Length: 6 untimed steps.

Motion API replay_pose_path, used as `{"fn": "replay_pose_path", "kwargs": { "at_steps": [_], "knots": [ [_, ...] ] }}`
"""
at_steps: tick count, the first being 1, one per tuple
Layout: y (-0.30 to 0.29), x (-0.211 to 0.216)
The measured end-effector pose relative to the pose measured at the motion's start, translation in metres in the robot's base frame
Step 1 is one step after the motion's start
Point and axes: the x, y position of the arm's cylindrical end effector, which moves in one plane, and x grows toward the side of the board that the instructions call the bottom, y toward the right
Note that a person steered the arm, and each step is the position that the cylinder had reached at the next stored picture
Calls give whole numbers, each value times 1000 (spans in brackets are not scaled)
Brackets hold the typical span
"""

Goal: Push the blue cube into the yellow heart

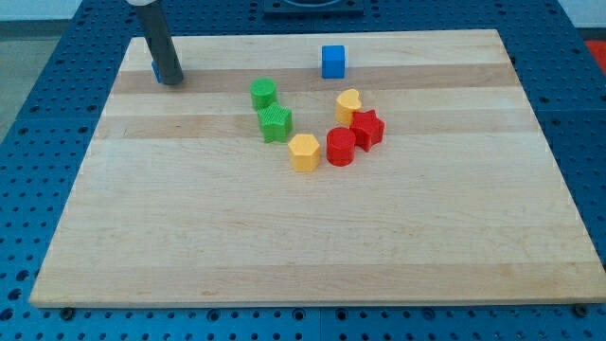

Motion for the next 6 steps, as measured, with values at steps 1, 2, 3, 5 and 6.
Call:
{"fn": "replay_pose_path", "kwargs": {
  "at_steps": [1,2,3,5,6],
  "knots": [
    [-4,-1],
    [26,12],
    [61,30],
    [74,11],
    [98,-16]
  ]
}}
